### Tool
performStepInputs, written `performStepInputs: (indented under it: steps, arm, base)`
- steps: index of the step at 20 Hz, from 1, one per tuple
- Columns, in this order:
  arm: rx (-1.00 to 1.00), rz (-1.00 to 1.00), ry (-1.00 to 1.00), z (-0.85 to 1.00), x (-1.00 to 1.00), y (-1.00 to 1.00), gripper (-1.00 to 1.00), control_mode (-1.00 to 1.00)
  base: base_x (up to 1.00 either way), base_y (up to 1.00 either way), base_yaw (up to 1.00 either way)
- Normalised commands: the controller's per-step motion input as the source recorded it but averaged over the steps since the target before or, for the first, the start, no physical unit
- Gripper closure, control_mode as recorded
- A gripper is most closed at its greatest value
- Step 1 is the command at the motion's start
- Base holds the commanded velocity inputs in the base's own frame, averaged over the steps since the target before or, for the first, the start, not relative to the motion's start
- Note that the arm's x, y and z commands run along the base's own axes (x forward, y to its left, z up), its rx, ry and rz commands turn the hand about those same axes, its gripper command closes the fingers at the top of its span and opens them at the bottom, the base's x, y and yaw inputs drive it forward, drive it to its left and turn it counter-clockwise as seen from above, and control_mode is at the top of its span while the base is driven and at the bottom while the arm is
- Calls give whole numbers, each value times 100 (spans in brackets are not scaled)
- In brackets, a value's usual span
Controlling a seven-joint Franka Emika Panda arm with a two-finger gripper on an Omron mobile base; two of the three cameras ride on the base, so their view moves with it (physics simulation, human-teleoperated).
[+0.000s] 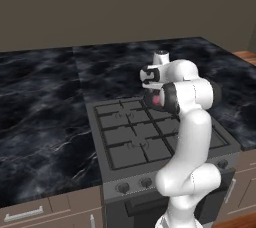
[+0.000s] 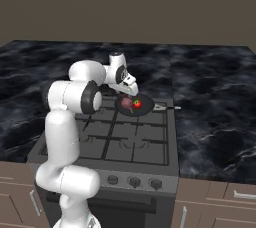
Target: Place the pan on the rear right burner on the stove. Then place the tomato and the onion in the pan and turn on the rear right burner.
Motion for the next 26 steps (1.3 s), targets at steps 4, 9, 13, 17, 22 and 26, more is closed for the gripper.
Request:
performStepInputs:
  steps: [4,9,13,17,22,26]
  arm:
    - [0,0,-18,68,-45,-1,-100,-100]
    - [0,0,-13,26,-87,-11,-100,-100]
    - [0,0,-14,11,-100,-16,-100,-100]
    - [0,0,-17,23,-100,-13,-100,-100]
    - [0,4,-17,55,-88,-18,-100,-100]
    - [0,12,-14,51,-76,-36,-100,-100]
  base:
    - [0,0,0]
    - [0,0,0]
    - [0,0,0]
    - [0,0,0]
    - [0,0,0]
    - [0,0,0]
